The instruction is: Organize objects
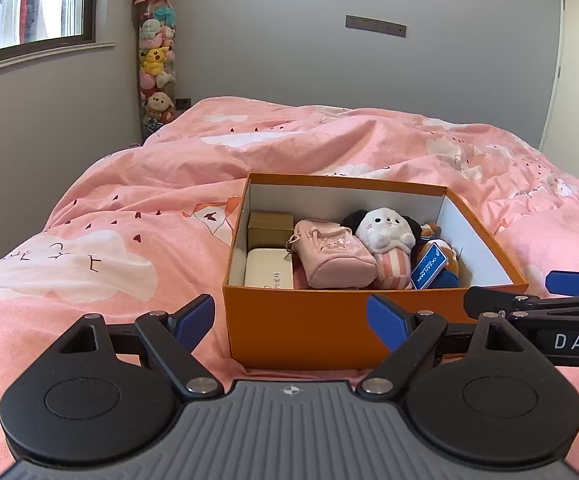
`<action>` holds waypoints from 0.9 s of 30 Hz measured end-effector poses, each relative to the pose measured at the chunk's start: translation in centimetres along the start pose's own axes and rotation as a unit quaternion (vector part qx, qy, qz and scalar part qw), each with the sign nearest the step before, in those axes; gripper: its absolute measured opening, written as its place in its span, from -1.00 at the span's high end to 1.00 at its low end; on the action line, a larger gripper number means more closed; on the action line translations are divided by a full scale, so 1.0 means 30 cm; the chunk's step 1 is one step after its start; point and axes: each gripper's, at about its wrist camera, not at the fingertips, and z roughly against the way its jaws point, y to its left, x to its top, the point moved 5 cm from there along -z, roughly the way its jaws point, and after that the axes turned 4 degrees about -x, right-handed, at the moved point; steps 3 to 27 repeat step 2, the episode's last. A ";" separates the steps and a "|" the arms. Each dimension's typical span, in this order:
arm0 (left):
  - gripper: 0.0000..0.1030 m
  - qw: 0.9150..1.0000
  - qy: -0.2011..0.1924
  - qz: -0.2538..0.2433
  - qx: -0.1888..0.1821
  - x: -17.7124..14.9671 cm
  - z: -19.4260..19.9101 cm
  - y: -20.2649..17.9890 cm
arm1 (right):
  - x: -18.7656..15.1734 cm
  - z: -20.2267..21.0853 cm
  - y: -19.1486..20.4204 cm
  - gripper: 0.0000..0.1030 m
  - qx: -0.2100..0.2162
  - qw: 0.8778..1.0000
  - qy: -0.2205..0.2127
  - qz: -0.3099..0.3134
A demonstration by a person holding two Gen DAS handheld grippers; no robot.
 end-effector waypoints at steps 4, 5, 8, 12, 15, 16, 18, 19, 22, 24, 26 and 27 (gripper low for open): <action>-0.95 1.000 0.001 0.000 0.000 0.000 0.000 0.000 | -0.001 -0.001 0.001 -0.97 0.000 1.000 0.001 0.000; -0.95 1.000 0.001 0.000 0.000 0.000 0.000 0.000 | -0.001 -0.001 0.001 -0.97 0.000 1.000 0.001 0.000; -0.95 1.000 0.001 0.000 0.000 0.000 0.000 0.000 | -0.001 -0.001 0.001 -0.97 0.000 1.000 0.001 0.000; -0.95 1.000 0.001 0.000 0.000 0.000 0.000 0.000 | -0.001 -0.001 0.001 -0.97 0.000 1.000 0.001 0.000; -0.95 1.000 0.001 0.000 0.000 0.000 0.000 0.000 | -0.001 -0.001 0.001 -0.97 0.000 1.000 0.001 0.000; -0.95 1.000 0.001 0.000 0.000 0.000 0.000 0.000 | -0.001 -0.001 0.001 -0.97 0.000 1.000 0.001 0.000; -0.95 1.000 0.001 0.000 0.000 0.000 0.000 0.000 | -0.001 -0.001 0.001 -0.97 0.000 1.000 0.001 0.000; -0.95 1.000 0.001 0.000 0.000 0.000 0.000 0.000 | -0.001 -0.001 0.001 -0.97 0.000 1.000 0.001 0.000; -0.95 1.000 0.001 0.000 0.000 0.000 0.000 0.000 | -0.001 -0.001 0.001 -0.97 0.000 1.000 0.001 0.000; -0.95 1.000 0.001 0.000 0.000 0.000 0.000 0.000 | -0.001 -0.001 0.001 -0.97 0.000 1.000 0.001 0.000; -0.95 1.000 0.001 0.000 0.000 0.000 0.000 0.000 | -0.001 -0.001 0.001 -0.97 0.000 1.000 0.001 0.000; -0.95 1.000 0.001 0.000 0.000 0.000 0.000 0.000 | -0.001 -0.001 0.001 -0.97 0.000 1.000 0.001 0.000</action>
